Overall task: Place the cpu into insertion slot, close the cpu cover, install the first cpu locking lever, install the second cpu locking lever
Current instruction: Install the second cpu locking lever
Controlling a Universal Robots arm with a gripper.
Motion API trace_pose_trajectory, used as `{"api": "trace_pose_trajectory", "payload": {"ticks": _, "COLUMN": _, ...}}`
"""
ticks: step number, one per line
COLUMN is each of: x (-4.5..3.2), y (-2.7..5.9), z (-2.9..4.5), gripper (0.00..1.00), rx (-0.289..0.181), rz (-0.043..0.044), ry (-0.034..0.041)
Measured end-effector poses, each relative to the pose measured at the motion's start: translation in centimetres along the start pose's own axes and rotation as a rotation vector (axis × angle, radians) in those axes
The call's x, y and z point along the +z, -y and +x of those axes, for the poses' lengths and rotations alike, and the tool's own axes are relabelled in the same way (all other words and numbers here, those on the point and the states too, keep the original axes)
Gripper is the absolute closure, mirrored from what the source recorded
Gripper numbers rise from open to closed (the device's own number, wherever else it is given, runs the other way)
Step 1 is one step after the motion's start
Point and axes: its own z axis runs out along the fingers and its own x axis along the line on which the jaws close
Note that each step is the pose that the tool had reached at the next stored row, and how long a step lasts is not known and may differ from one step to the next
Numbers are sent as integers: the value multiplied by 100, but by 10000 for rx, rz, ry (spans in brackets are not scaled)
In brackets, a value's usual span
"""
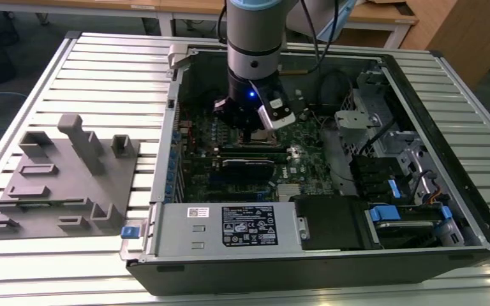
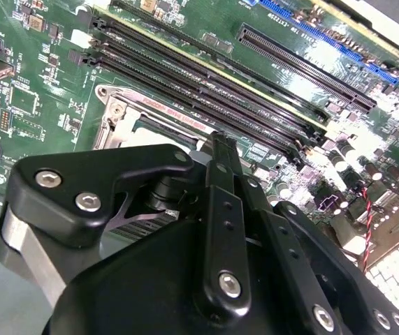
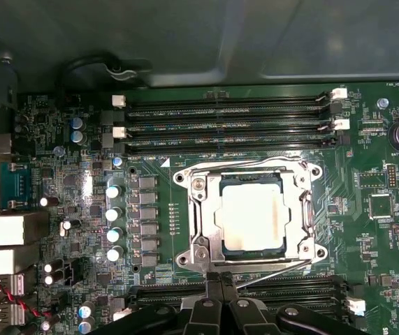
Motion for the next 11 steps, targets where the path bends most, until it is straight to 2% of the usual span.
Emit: {"api": "trace_pose_trajectory", "payload": {"ticks": 11, "x": 49, "y": 5, "z": 27, "gripper": 89, "rx": -1, "rz": 2, "ry": -1}}
